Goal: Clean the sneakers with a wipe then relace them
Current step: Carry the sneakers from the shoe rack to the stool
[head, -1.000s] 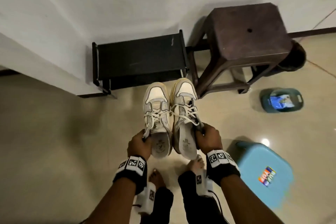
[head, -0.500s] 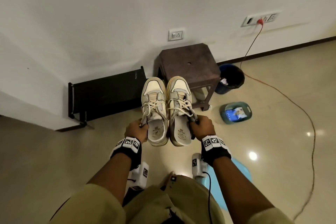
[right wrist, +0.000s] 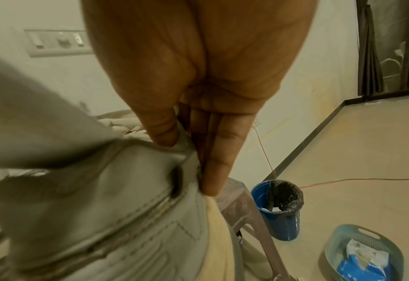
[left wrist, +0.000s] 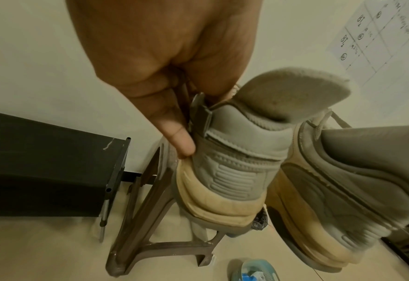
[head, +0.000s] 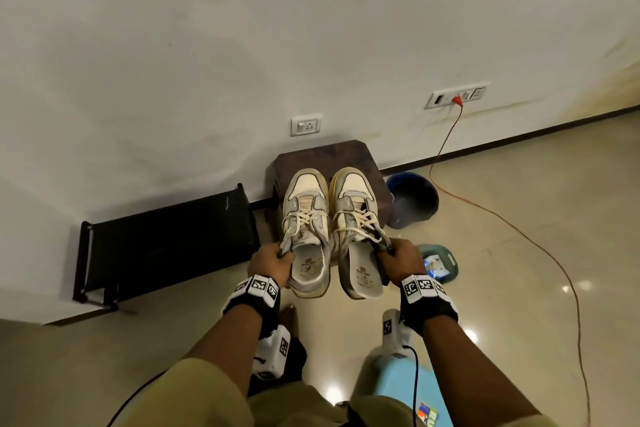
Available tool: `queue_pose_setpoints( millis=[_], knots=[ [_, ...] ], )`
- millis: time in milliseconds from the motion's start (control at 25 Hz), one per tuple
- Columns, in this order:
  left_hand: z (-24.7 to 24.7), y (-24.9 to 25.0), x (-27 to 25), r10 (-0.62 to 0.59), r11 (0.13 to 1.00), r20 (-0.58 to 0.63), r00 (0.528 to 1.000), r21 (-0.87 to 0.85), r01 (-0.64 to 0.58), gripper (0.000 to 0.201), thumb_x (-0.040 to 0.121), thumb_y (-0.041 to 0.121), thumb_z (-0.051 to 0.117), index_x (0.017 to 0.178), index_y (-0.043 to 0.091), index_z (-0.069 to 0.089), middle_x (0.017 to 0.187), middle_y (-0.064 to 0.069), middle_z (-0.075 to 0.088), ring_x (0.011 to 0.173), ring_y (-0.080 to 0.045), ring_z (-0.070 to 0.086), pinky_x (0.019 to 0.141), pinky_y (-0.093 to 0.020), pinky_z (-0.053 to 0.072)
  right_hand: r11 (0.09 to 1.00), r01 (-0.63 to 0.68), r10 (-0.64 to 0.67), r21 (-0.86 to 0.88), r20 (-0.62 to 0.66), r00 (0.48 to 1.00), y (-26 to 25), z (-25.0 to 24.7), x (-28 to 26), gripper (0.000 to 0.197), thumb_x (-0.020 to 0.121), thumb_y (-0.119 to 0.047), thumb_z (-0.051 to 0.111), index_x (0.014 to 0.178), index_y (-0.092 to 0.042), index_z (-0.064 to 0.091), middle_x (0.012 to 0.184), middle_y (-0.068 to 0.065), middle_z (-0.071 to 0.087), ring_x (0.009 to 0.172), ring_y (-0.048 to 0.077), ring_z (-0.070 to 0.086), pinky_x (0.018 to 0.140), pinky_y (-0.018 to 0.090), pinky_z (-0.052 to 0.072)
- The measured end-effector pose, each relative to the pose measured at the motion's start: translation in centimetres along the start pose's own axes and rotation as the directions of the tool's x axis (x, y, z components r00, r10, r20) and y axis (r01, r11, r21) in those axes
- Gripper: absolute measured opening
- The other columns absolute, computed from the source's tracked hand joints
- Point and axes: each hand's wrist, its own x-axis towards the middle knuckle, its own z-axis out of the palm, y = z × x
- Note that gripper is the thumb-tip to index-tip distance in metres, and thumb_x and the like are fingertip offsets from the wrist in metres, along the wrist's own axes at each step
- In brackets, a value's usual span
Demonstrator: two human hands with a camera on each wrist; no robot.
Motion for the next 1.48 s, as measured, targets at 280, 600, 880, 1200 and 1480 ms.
queue_pose_setpoints(
  millis=[280,600,880,1200,1480],
  knots=[
    [-0.9,7.0,7.7,-0.022,1.0,0.026,0.999,0.021,0.022,0.023,0.087,0.025,0.061,0.099,0.007,0.069,0.096,-0.018,0.07,0.094,-0.037,0.063,0.069,-0.026,0.041,0.998,-0.065,0.065,-0.017,0.047,0.997,-2.7,-1.9,9.4,0.017,0.086,-0.022,0.053,0.088,-0.016,0.068,0.073,0.009,0.069,0.063,0.025,0.066,0.058,0.027,0.048],
    [-0.2,11.5,15.0,-0.049,0.997,0.04,0.998,0.068,0.047,0.025,0.088,0.021,0.061,0.1,0.001,0.068,0.1,-0.024,0.068,0.097,-0.042,0.06,0.067,-0.028,0.034,0.994,-0.074,0.08,-0.075,0.069,0.994,-5.0,-3.4,18.4,0.016,0.085,-0.025,0.056,0.088,-0.017,0.069,0.083,0.014,0.07,0.078,0.033,0.066,0.069,0.037,0.053],
    [1.8,14.3,19.1,-0.132,0.991,-0.006,0.991,0.035,0.132,0.026,0.089,0.021,0.06,0.107,0.003,0.067,0.104,-0.024,0.068,0.1,-0.041,0.061,0.075,-0.033,0.044,0.991,-0.018,0.044,-0.132,0.202,0.978,-6.1,-4.6,26.4,0.014,0.083,-0.018,0.056,0.089,-0.016,0.069,0.086,0.015,0.069,0.082,0.034,0.064,0.069,0.033,0.048],
    [5.9,14.7,26.5,-0.221,0.973,-0.109,0.969,0.038,0.226,0.029,0.091,0.021,0.058,0.108,0.0,0.066,0.105,-0.025,0.066,0.1,-0.042,0.06,0.07,-0.032,0.038,0.993,0.044,-0.014,-0.108,0.264,0.965,-4.7,-2.5,36.1,0.013,0.084,-0.017,0.053,0.072,-0.02,0.059,0.074,0.013,0.067,0.068,0.031,0.062,0.062,0.031,0.048],
    [9.0,12.6,30.9,-0.283,0.956,-0.12,0.952,0.044,0.29,0.03,0.09,0.023,0.057,0.115,0.007,0.065,0.107,-0.024,0.066,0.1,-0.043,0.059,0.074,-0.034,0.041,0.988,0.054,-0.016,-0.141,0.262,0.965,-1.4,1.4,40.7,0.02,0.078,-0.027,0.05,0.081,-0.015,0.066,0.074,0.015,0.068,0.069,0.036,0.065,0.067,0.043,0.055]
  ],
)
